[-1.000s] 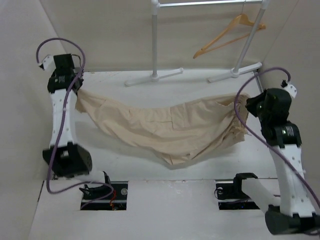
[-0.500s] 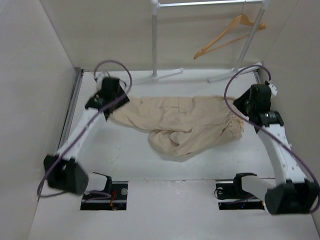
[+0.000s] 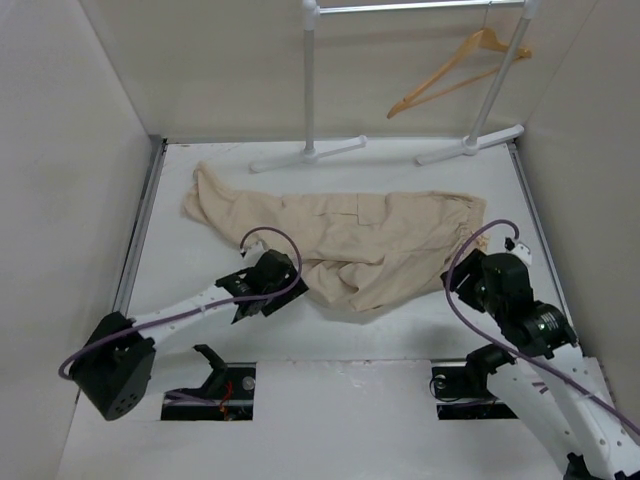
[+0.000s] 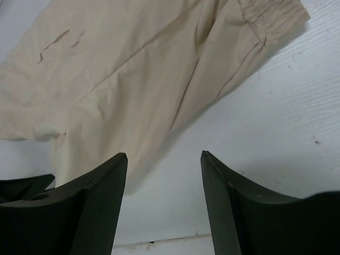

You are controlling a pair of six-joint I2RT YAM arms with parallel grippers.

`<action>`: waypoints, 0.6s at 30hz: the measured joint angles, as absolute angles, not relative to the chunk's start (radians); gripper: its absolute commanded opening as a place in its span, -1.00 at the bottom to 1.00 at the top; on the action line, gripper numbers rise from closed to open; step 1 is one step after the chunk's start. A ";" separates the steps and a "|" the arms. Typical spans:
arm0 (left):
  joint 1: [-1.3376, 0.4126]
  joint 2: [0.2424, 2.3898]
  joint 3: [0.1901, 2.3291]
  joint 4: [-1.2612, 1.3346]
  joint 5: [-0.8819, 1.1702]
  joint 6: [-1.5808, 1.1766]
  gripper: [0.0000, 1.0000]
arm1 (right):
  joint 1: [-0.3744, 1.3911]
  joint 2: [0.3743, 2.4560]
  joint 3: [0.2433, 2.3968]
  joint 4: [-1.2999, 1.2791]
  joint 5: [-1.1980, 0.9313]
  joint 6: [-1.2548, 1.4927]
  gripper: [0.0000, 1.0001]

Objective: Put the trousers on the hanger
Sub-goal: Flatten out the trousers at the center of the board.

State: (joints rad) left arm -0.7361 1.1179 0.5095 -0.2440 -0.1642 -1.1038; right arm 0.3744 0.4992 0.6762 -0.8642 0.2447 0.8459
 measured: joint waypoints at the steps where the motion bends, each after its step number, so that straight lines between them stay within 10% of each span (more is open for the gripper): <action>1: -0.730 1.161 0.512 -0.186 -0.153 -1.113 0.42 | 0.369 0.513 0.674 -0.860 0.242 0.852 0.26; 4: -0.720 1.283 0.543 -0.045 -0.126 -1.136 0.32 | 0.307 0.582 0.635 -0.823 0.220 0.871 0.26; 10: -0.720 1.455 0.599 0.113 -0.105 -1.165 -0.65 | 0.037 0.728 0.524 -0.729 0.178 0.888 0.26; 18: -0.717 1.253 0.757 -0.216 -0.188 -1.143 -0.85 | -0.086 1.154 0.524 -0.455 0.179 0.896 -0.33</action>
State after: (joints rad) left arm -0.7170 1.2533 0.7570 -0.2165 -0.1883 -1.1435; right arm -0.0864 1.1542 0.5240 -0.4553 0.1787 0.8963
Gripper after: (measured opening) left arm 0.086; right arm 0.404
